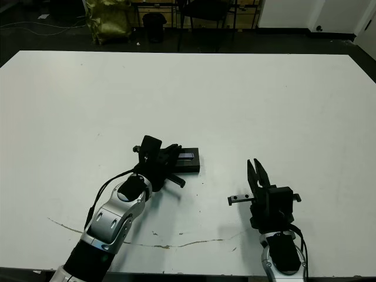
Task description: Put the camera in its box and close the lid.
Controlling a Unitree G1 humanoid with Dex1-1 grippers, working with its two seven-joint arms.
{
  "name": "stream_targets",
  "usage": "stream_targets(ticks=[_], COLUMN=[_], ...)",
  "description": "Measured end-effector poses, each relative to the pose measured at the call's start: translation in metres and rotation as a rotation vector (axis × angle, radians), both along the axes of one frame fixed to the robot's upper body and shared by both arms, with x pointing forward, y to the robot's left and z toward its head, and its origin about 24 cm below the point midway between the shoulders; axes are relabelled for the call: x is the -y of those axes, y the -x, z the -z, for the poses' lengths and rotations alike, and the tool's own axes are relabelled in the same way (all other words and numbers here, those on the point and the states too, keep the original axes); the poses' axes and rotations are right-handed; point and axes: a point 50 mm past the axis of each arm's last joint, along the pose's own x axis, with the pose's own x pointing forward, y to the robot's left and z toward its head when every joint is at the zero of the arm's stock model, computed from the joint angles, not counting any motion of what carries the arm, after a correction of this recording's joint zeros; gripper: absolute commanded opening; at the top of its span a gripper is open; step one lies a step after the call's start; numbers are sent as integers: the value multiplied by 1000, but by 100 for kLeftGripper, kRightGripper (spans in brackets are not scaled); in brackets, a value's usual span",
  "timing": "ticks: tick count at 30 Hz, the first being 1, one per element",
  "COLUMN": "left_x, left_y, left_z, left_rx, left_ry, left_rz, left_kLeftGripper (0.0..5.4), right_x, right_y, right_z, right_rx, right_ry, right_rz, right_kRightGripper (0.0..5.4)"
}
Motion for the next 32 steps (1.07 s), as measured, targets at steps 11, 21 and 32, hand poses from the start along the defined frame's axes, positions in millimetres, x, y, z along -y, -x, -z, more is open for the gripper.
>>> stream_targets(ticks=[11, 21, 32], left_x=[-41, -100, -133], left_y=[8, 28, 40], left_z=[-78, -88, -21], left_rx=[308, 481, 324], left_ry=[165, 222, 250], left_rz=[-55, -207, -500], left_kLeftGripper=[5, 5, 5], right_x=[-1, -9, -11], right_y=[-1, -14, -19], right_z=[-2, -27, -32], right_rx=[35, 136, 152], right_ry=[-20, -51, -49], right_rz=[-13, -15, 2], right_kRightGripper=[0, 0, 0])
